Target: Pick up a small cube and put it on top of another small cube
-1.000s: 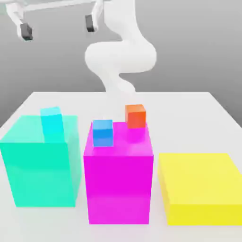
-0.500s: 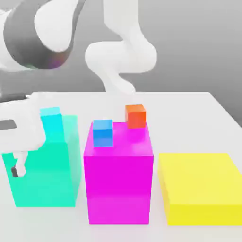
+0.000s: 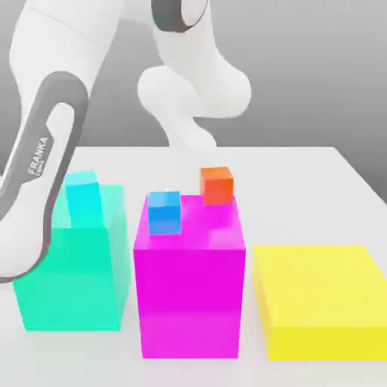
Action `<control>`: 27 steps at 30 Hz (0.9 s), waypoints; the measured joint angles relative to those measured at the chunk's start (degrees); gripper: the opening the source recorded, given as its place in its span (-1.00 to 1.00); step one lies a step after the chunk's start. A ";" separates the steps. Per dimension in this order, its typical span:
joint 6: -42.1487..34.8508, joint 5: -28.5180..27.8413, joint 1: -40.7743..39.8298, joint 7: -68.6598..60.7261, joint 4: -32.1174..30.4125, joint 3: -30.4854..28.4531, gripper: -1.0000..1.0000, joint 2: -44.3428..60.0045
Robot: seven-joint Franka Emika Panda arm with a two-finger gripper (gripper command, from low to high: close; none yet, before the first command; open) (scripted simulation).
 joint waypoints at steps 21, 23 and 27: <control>-18.41 -3.64 7.04 17.49 -10.83 -6.24 -1.00 -25.39; -20.24 -5.22 7.95 21.12 -12.55 -6.75 -1.00 -29.22; -23.42 -9.81 8.86 29.42 -16.10 -6.79 -1.00 -37.46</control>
